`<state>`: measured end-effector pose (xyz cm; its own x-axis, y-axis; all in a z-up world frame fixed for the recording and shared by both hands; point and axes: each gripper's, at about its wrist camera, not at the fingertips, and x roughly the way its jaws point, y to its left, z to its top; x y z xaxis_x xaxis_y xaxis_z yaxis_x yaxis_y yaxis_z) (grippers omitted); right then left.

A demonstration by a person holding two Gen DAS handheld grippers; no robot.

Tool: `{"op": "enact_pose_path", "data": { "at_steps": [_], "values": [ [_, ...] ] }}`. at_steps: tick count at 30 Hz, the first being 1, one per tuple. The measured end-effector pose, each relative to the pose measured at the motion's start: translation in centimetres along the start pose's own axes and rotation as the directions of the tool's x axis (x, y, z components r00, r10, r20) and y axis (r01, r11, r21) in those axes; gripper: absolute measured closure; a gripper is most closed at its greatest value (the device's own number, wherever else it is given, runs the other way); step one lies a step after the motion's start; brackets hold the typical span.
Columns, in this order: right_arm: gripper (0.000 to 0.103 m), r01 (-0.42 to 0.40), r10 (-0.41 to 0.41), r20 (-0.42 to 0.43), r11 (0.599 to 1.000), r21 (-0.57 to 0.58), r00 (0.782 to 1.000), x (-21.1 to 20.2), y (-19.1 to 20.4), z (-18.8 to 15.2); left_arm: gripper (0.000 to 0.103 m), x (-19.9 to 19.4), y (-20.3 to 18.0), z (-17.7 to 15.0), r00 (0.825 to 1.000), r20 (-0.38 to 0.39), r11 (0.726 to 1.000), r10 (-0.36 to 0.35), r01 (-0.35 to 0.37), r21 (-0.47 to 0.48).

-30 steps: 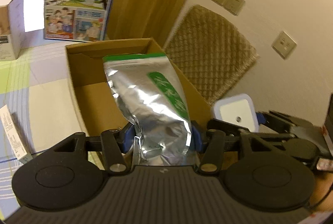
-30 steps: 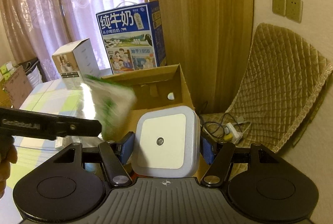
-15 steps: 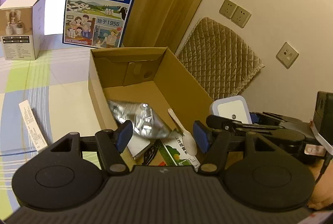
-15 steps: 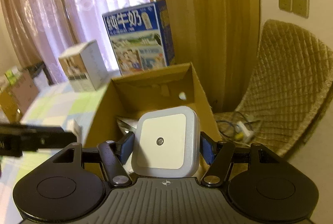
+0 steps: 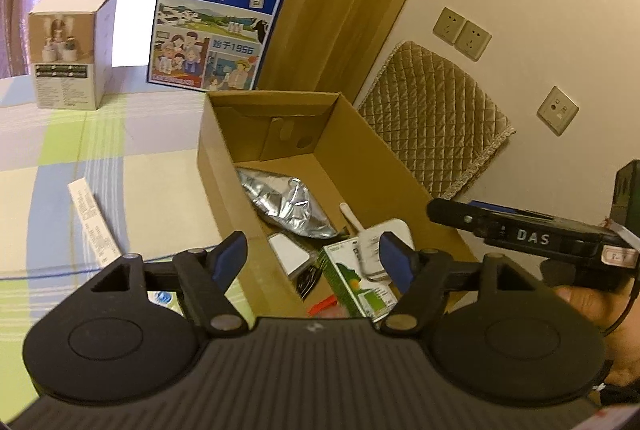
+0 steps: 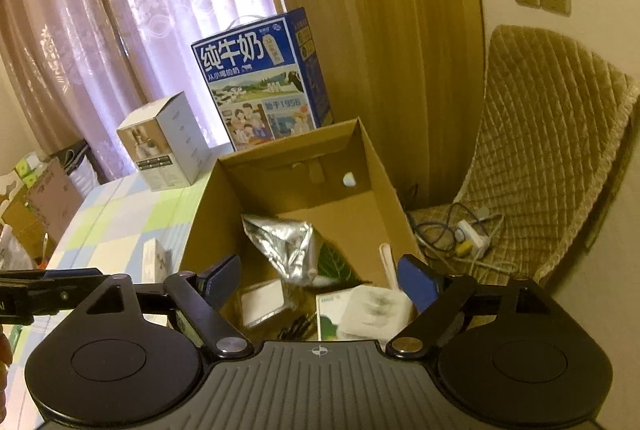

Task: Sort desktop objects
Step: 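Withdraw both tools from the box back toward the two medicine boxes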

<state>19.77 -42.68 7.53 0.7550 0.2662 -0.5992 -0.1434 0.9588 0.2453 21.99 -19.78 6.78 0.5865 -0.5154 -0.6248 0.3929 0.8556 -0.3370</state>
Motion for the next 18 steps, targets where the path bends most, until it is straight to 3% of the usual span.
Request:
{"op": "enact_pose_path", "data": {
  "at_steps": [4,18],
  "values": [
    [0.014,-0.010,0.011,-0.010,1.000,0.010,1.000,-1.6,0.8,-1.3,0.027,-1.5,0.3,-1.2,1.000,0.011,1.000,0.021,-0.021,-0.012],
    [0.007,-0.060,0.058,-0.068,0.998,-0.026,0.996,-6.1,7.1,-5.1,0.020,-8.3,1.3,-6.5,0.994,0.023,0.993,0.104,-0.103,-0.051]
  ]
}}
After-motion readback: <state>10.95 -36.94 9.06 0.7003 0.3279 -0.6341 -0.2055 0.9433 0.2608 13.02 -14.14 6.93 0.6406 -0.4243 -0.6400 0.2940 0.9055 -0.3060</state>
